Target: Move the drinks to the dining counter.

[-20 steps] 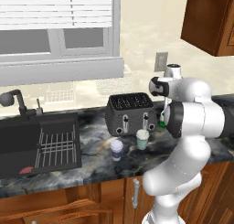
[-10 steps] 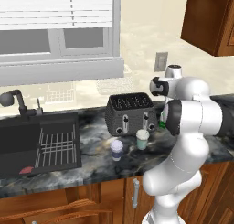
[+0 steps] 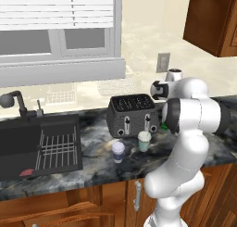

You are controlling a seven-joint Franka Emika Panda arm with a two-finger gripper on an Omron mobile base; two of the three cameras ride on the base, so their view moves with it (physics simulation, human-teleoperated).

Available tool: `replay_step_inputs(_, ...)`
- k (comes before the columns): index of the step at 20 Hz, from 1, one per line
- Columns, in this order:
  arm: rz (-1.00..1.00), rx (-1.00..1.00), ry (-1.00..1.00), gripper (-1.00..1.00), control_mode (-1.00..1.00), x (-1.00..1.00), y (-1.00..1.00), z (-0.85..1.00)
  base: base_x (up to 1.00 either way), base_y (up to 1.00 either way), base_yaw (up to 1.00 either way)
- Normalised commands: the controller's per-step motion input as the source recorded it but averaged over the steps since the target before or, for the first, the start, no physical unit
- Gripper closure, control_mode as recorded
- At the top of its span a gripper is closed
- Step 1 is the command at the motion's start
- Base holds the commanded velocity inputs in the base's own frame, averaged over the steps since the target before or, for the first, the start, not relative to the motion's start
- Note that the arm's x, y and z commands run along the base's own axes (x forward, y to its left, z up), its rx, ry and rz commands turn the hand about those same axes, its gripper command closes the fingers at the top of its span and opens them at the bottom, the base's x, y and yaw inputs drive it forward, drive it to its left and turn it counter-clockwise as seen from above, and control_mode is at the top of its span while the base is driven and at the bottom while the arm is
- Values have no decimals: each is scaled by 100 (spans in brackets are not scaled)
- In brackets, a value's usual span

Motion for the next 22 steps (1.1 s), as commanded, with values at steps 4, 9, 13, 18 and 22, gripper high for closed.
replay_step_inputs(4,0,1,0,-100,-100,9,0,-5,0,0,0)
replay_step_inputs(9,0,3,0,-100,-100,3,0,-1,0,0,0)
replay_step_inputs(13,0,4,0,-100,-100,0,0,-3,0,0,0)
replay_step_inputs(18,0,3,3,-100,-100,0,0,-11,0,0,0)
replay_step_inputs(22,0,1,4,-100,-100,0,0,-20,0,0,0)
